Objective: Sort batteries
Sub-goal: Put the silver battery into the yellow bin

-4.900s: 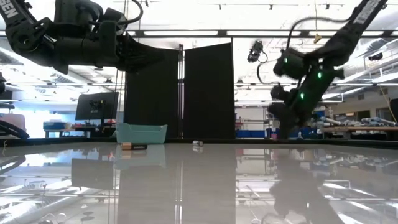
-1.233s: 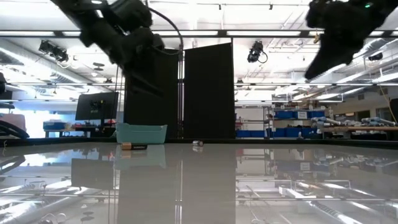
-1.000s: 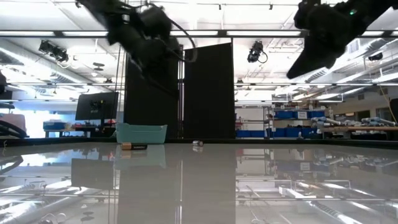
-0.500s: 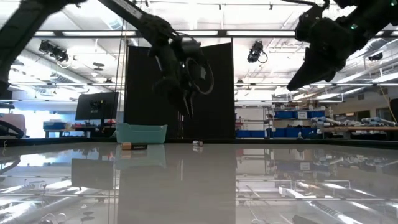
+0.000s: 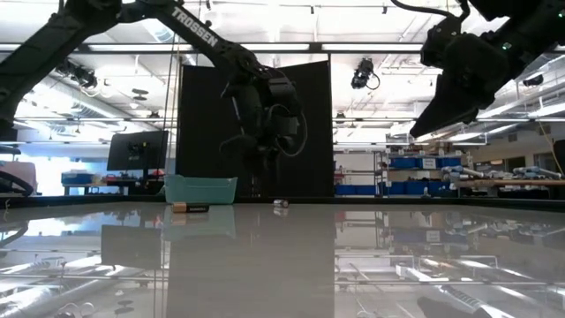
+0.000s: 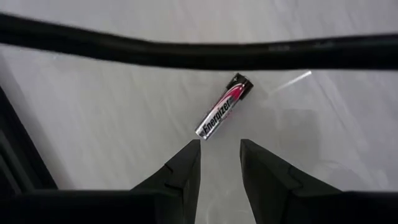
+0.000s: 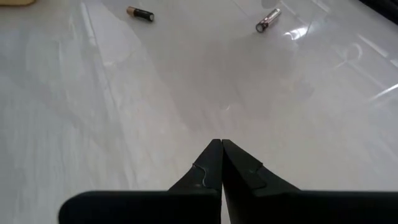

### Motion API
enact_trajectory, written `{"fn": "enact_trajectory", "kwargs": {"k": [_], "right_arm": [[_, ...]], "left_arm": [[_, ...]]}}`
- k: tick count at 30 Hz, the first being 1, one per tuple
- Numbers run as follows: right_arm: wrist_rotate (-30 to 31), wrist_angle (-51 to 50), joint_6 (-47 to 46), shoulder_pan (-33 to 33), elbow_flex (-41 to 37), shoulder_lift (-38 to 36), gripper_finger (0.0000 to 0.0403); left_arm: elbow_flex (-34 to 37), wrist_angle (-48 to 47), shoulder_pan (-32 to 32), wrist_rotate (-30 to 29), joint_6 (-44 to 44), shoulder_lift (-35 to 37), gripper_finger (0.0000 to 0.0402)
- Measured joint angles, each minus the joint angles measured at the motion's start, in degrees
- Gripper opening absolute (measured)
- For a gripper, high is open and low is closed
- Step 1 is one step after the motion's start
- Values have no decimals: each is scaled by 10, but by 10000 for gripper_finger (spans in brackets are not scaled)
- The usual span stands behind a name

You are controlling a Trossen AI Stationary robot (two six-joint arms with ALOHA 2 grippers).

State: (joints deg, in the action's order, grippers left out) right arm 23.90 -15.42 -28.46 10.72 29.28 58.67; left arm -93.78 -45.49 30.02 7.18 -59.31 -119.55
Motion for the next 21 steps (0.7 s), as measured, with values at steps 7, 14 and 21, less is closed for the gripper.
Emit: {"fn": "enact_trajectory", "kwargs": {"k": [7, 14, 21], "right_arm": [[0, 0, 12, 0, 0, 0, 12], [-1, 4, 17, 0, 0, 0, 12], [-3, 4, 18, -1, 0, 0, 12]], "left_arm": [[0, 21, 4, 4, -28, -7, 119], [-4, 25, 3, 2, -51, -23, 119], [-4, 32, 3, -1, -72, -28, 119]]}}
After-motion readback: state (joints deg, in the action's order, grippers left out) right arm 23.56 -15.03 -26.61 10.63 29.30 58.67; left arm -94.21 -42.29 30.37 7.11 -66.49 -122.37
